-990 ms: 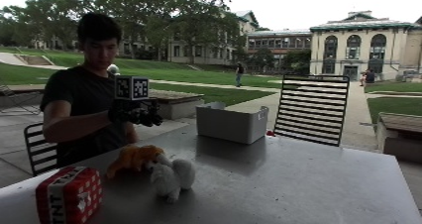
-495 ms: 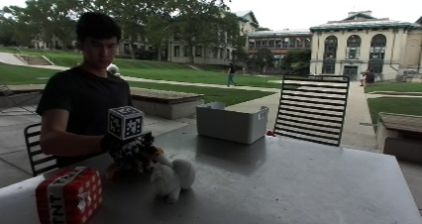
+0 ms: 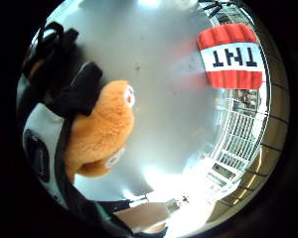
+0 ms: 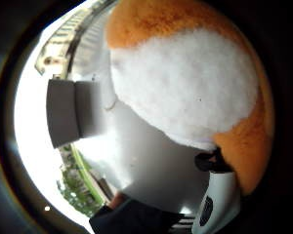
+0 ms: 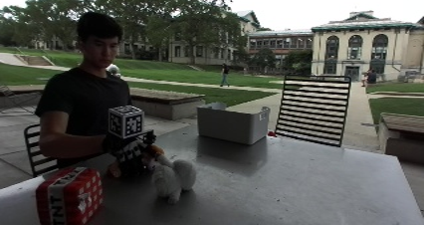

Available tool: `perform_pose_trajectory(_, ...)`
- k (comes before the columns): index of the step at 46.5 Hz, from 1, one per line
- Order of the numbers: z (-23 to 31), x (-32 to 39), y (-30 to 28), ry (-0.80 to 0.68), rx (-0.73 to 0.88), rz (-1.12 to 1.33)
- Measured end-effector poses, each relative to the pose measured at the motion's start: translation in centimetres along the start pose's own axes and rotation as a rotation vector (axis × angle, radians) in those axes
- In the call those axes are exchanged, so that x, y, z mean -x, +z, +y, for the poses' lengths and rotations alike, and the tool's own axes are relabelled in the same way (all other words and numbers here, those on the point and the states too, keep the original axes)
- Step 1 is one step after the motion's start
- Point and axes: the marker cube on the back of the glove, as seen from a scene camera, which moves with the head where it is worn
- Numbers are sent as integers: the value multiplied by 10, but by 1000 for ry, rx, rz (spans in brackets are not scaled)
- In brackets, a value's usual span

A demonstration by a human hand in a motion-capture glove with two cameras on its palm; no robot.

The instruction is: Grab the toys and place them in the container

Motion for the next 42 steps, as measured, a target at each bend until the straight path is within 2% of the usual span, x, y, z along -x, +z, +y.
perform_pose_trajectory(5, -7, 0, -14, 15, -53, 41)
perform_pose_trajectory(12, -19, -3, -19, 23, 26, -10)
perform_pose_trajectory(21, -34, 8, -49, 5, 18, -34)
perform_pose_trajectory(26, -43, 27, -93, 11, -53, -35)
perform_pose_trajectory(36, -76, 79, -219, -20, -205, -1)
perform_pose_trajectory(42, -73, 139, -276, -52, -236, -27)
